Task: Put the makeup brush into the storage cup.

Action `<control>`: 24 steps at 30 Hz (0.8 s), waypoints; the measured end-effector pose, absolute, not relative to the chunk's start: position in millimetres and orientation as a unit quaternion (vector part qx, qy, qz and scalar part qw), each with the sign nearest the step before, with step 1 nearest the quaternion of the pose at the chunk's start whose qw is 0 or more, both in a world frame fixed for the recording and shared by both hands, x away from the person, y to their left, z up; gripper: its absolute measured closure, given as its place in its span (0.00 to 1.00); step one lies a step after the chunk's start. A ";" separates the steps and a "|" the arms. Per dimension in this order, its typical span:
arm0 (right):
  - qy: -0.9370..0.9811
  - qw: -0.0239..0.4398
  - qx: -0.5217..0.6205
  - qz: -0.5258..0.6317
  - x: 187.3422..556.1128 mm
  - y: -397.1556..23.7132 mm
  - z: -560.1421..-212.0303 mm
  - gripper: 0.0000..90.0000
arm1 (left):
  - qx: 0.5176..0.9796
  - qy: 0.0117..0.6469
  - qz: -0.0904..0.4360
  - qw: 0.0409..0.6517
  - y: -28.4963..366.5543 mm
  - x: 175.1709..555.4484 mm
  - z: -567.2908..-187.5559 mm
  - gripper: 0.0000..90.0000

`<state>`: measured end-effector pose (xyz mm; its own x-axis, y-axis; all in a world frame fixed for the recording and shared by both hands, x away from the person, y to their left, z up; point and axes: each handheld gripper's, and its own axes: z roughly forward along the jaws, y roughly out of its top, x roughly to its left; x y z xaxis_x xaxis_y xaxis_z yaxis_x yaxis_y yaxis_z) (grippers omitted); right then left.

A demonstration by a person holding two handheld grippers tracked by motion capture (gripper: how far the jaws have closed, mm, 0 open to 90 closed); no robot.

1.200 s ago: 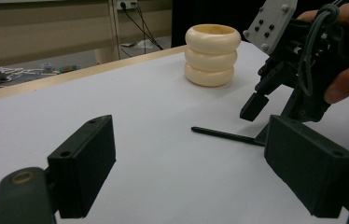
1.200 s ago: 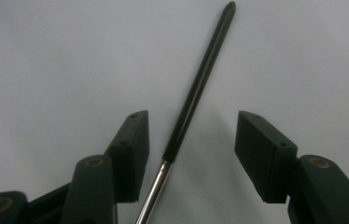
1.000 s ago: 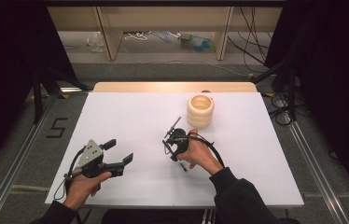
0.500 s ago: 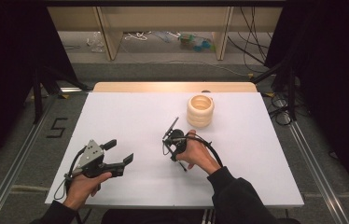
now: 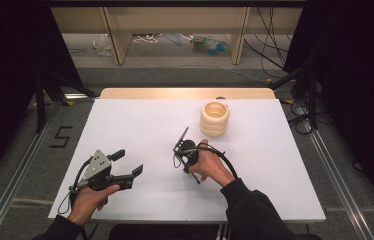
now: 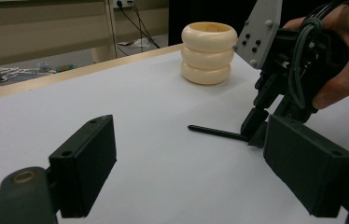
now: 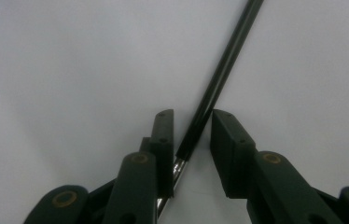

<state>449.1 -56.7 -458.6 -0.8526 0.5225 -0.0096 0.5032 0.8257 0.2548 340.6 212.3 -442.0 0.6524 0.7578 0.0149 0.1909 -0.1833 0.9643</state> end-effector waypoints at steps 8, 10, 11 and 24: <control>0.956 0.036 0.266 0.119 449.9 -56.3 -458.4 0.83 | 0.724 0.330 0.253 0.550 210.1 340.3 -443.1 0.19; 0.956 0.037 0.265 0.119 450.0 -56.2 -458.5 0.85 | 0.725 0.328 0.254 0.550 210.8 340.9 -443.1 0.19; 0.956 0.037 0.264 0.119 450.0 -56.2 -458.4 0.86 | 0.725 0.328 0.255 0.550 210.9 340.9 -443.0 0.19; 0.964 0.046 0.235 0.118 447.9 -53.7 -458.9 0.93 | 0.726 0.329 0.250 0.550 209.9 339.9 -443.1 0.19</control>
<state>447.9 -53.7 -458.9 -0.8852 0.4641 -0.0333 0.4423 0.8615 0.2494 339.9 209.9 -443.1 0.6578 0.7532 0.0011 0.2032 -0.1789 0.9627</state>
